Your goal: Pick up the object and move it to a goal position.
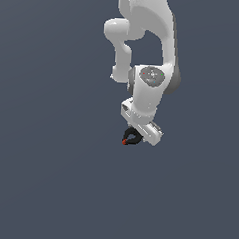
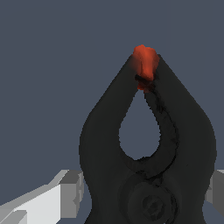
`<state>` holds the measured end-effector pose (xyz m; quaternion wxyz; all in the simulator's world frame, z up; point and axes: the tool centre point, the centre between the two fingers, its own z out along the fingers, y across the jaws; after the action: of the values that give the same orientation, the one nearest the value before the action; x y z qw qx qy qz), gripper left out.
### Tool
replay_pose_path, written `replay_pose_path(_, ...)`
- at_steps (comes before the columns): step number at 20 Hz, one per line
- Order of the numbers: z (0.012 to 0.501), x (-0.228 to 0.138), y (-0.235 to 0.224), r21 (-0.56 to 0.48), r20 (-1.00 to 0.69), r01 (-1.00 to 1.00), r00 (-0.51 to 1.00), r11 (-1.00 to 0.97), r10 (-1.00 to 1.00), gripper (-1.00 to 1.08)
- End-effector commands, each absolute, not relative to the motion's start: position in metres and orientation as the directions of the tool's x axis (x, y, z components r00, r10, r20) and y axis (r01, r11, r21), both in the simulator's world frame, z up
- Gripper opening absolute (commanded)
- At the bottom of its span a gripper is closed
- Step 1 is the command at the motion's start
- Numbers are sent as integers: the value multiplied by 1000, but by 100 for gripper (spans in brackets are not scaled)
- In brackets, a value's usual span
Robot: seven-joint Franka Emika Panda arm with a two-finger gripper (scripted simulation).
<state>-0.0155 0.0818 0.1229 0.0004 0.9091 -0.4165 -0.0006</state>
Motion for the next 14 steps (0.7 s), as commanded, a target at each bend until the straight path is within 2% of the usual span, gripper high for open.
replay_pose_path(1, 152, -12, 88, 0, 1, -758, 653, -653, -758, -100)
replay_pose_path(14, 292, 7, 119, 1, 2, -758, 652, -652, -758, -100)
